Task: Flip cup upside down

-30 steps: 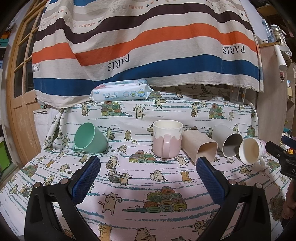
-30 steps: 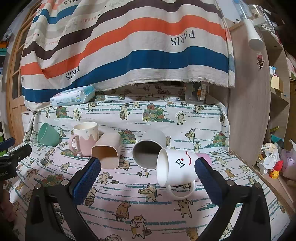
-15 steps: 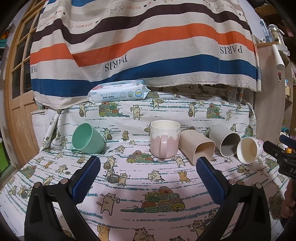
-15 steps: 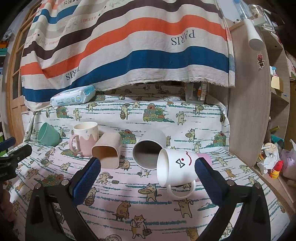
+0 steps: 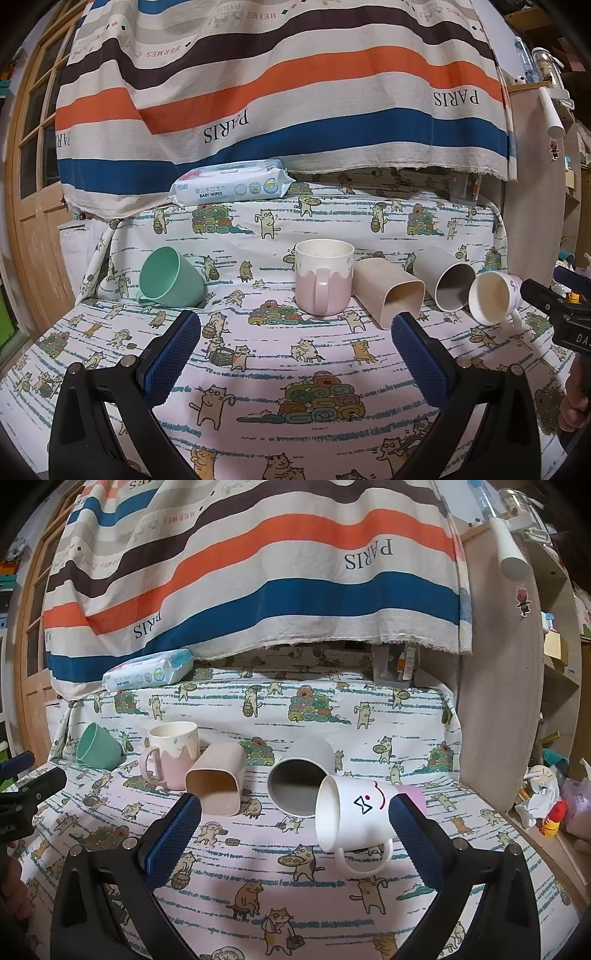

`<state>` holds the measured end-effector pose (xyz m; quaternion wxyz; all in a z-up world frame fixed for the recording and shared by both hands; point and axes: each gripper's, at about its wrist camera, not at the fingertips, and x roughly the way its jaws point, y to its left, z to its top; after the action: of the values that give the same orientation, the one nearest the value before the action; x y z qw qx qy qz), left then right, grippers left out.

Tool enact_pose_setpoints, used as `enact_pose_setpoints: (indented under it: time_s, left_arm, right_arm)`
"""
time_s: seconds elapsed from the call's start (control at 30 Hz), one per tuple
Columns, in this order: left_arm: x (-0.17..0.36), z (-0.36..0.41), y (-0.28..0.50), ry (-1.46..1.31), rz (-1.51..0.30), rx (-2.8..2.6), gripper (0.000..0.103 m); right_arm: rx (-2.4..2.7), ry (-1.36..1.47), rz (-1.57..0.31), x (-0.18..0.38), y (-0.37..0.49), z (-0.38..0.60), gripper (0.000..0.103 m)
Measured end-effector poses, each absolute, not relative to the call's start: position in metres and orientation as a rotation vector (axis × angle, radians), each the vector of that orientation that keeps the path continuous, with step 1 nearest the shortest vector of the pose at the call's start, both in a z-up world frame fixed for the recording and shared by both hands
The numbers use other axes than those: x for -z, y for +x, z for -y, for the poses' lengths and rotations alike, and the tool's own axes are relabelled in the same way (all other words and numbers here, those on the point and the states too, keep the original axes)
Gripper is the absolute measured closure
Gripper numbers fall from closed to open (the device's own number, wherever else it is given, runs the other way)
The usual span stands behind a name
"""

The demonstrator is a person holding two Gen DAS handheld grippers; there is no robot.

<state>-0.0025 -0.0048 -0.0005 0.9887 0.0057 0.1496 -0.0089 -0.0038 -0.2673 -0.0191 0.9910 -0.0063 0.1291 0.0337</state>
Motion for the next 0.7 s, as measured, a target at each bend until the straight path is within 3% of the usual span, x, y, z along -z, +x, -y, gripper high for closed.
enact_pose_setpoints:
  time_s: [0.7]
  left_arm:
    - [-0.0005, 0.0106, -0.0008, 0.031, -0.309, 0.042, 0.0]
  right_arm:
    - [-0.069, -0.012, -0.258, 0.0195, -0.0037, 0.2671, 0.001]
